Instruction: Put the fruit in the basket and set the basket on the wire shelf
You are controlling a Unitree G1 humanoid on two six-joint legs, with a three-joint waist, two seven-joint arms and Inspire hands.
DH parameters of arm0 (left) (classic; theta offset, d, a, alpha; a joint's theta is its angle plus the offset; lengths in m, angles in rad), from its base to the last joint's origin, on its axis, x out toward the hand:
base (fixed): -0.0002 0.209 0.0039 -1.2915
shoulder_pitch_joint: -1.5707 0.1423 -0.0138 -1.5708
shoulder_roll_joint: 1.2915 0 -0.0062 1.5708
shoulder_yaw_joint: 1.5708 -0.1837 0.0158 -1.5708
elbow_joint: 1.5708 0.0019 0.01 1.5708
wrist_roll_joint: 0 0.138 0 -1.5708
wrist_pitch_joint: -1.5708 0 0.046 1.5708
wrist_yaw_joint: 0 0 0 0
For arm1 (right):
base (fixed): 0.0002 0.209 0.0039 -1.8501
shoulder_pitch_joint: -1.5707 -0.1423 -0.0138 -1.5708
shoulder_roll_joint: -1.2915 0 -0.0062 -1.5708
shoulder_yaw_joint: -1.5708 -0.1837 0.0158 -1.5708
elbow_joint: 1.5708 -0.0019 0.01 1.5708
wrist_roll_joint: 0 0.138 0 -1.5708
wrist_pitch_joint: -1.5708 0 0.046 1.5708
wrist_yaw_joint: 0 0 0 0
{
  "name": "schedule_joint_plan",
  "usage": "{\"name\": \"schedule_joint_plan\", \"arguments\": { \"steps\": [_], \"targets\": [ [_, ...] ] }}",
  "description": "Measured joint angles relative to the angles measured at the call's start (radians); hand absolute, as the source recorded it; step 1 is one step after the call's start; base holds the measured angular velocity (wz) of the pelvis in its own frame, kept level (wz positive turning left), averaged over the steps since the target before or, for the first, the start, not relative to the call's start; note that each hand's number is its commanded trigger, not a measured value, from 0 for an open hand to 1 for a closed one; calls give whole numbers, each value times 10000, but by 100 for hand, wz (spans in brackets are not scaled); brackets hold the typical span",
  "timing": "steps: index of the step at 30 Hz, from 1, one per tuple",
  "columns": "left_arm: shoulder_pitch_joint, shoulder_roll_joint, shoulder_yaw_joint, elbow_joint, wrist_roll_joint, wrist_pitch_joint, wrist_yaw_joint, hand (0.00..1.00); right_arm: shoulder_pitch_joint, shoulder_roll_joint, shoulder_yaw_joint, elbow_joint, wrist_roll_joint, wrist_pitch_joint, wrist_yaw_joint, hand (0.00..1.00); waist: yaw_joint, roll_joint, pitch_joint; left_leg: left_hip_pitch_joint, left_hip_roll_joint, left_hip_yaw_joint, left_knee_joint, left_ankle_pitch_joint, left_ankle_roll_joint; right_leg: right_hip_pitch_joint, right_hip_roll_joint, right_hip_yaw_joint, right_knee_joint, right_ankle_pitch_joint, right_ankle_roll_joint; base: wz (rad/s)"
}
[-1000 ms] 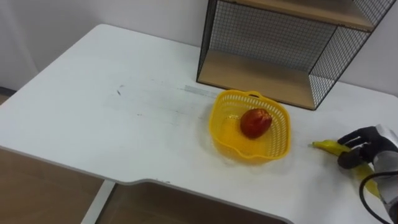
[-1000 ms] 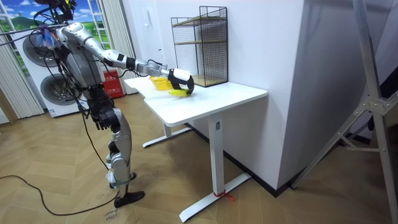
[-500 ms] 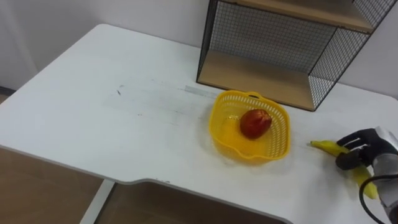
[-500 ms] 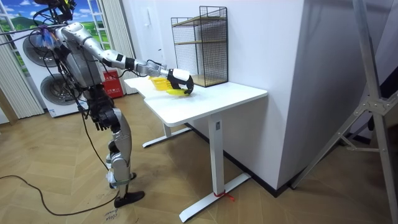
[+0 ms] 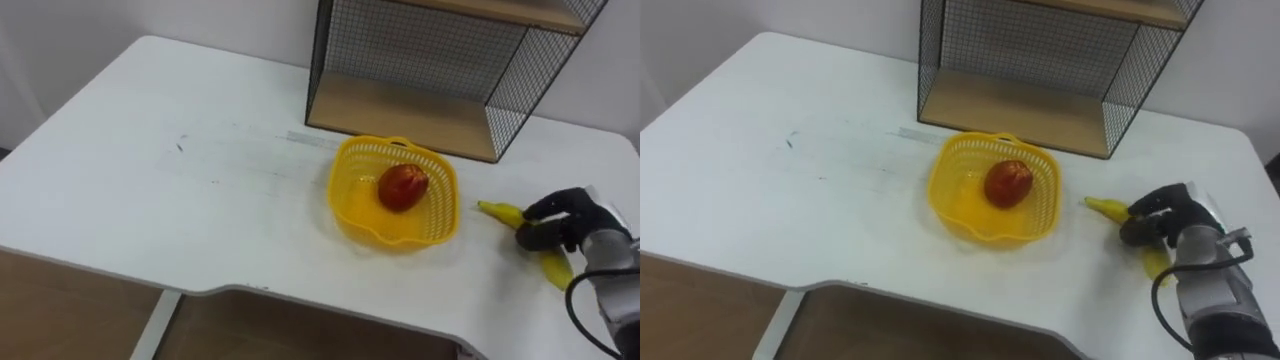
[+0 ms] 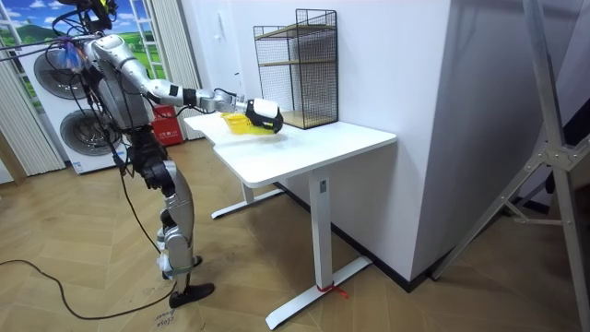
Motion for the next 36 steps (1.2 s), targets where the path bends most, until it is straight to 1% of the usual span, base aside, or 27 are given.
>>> {"name": "schedule_joint_plan", "arguments": {
  "steps": [2,4,7,11,13,15,17,18,20,25,27,29,31,34,36],
  "targets": [
    [-53,-5,2,3,6,-67,20,0,29,25,-5,-935,70,-22,-1,100,-38,-1,-7,14,4,9,2,4,5,-10,1,-2,-4,-5,7,0],
    [-133,-33,1,3,4,-113,21,0,28,27,-7,-1413,59,-56,-25,100,-33,-19,-21,19,10,1,4,4,5,-9,6,7,-5,-5,7,0],
    [-220,-73,-9,3,3,-323,32,0,28,33,43,-2153,-58,-75,-31,100,-13,-17,-24,33,9,-5,4,3,5,18,3,7,-6,-5,7,1],
    [-213,-75,-7,4,12,-433,38,0,28,32,140,-2868,-145,-293,-60,100,-14,-20,-23,57,10,-3,-1,3,5,35,1,19,-14,-5,7,0],
    [-222,-75,-9,-2,13,-444,38,0,28,35,197,-3085,-139,-368,-59,100,-6,-13,-21,53,14,-1,-2,3,5,35,2,-1,-11,-5,7,0],
    [-234,-77,-83,-1,13,-436,39,0,29,39,225,-3298,-140,-351,-38,100,-8,-11,-19,10,14,-2,-30,1,3,10,5,23,8,-4,7,0],
    [-197,-74,-431,4,18,-339,41,0,28,40,436,-3698,-133,-337,29,100,17,1,-26,0,26,24,-30,5,-5,-18,31,132,28,4,-4,-5],
    [-190,-90,-463,5,17,-296,41,0,27,48,539,-3791,-135,-335,46,100,25,10,-29,0,32,38,-26,4,-6,-26,42,171,32,6,-7,-10],
    [-220,-150,-576,11,6,-230,41,0,28,300,651,-4285,-152,-307,281,100,12,13,-89,-24,53,112,-34,6,-10,-91,61,247,61,18,-23,-9],
    [-323,-147,-611,23,-23,-314,71,0,28,483,1045,-5210,-224,-250,457,100,18,-27,-108,1,50,129,-74,9,-10,-100,57,281,88,17,-23,-1],
    [-342,-147,-611,23,-204,-315,206,0,28,498,1246,-5436,-234,-240,535,100,28,-66,-80,1,51,129,-87,9,-10,-107,56,271,86,18,-22,0],
    [-371,-148,-610,25,-258,-314,271,0,29,533,1401,-5592,-238,-213,713,100,30,-109,-28,-3,54,128,-100,8,-10,-117,57,267,83,18,-22,0],
    [-378,-149,-610,50,-268,-310,287,0,29,600,1401,-5747,-280,-131,822,100,51,-112,-9,-39,54,130,-101,8,-9,-153,57,254,82,18,-22,0],
    [-374,-148,-610,50,-292,-311,392,0,34,651,1407,-6091,-667,-125,944,100,63,-105,-7,-178,51,124,-82,7,-9,-276,51,224,83,19,-21,0],
    [-373,-148,-611,51,-292,-310,415,0,47,653,1465,-6329,-703,-125,1024,100,72,-62,23,-196,51,126,-93,7,-9,-299,51,223,82,20,-19,0]
  ]
}}
